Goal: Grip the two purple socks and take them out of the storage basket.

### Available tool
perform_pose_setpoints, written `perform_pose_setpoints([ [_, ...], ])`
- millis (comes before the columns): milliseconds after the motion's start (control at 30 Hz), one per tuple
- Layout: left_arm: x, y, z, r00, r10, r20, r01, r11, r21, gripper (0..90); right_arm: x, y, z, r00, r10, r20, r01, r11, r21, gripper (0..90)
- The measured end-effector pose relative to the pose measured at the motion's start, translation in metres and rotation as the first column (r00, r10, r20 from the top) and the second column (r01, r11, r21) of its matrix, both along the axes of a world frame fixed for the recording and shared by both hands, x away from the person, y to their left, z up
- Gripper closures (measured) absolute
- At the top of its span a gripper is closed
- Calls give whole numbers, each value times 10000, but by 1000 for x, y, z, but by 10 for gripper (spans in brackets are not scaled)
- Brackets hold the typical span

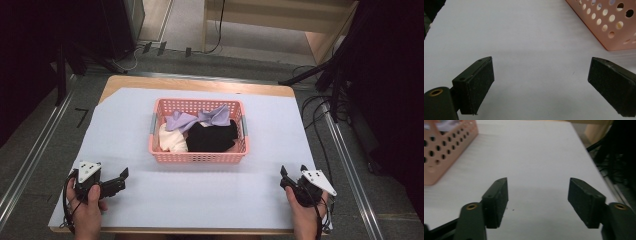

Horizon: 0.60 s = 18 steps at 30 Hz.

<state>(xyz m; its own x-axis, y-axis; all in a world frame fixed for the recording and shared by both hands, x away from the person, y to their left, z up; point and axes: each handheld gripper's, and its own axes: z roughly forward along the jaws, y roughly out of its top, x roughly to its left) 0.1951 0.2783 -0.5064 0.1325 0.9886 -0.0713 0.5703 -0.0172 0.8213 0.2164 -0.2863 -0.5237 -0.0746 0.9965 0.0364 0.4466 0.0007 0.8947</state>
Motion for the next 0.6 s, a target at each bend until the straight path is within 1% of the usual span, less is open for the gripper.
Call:
perform_pose_setpoints([
  [33,0,0,0,10000,-2,-16,2,10000,-2,74,1,1,1,9997,225,-109,-222,9994,253,363],
  [67,0,0,0,10000,-2,-16,2,10000,-2,74,1,1,1,9997,225,-109,-222,9994,253,363],
  [100,0,0,0,10000,23,-24,-23,10000,10,74,2,3,3,9990,359,-264,-349,9986,404,374],
  [133,0,0,0,10000,25,-50,-24,10000,40,74,4,6,6,9985,411,-372,-394,9983,431,375],
  [200,0,0,0,10000,35,-45,-35,10000,33,74,6,14,12,9981,573,-234,-569,9982,205,383],
  [233,0,0,0,10000,25,-13,-25,10000,0,74,8,22,21,9976,685,-126,-685,9977,22,401],
  [267,0,0,0,10000,25,20,-25,10000,-37,74,8,22,21,9976,685,-126,-685,9977,22,401],
  [333,0,1,0,10000,21,-5,-21,9999,-130,75,13,34,31,9951,918,-367,-918,9958,13,399],
  [400,0,1,0,10000,17,-1,-17,9999,-127,74,16,42,37,9928,1140,-370,-1139,9935,51,397],
  [500,0,1,0,10000,5,-37,-6,9999,-127,74,23,56,45,9921,1187,-415,-1188,9929,3,395],
  [533,0,1,0,10000,6,-51,-7,9999,-122,74,26,61,49,9917,1203,-455,-1200,9927,82,396],
  [600,1,1,0,10000,-2,-59,2,9999,-127,74,35,73,56,9905,1264,-541,-1269,9919,-54,395],
])
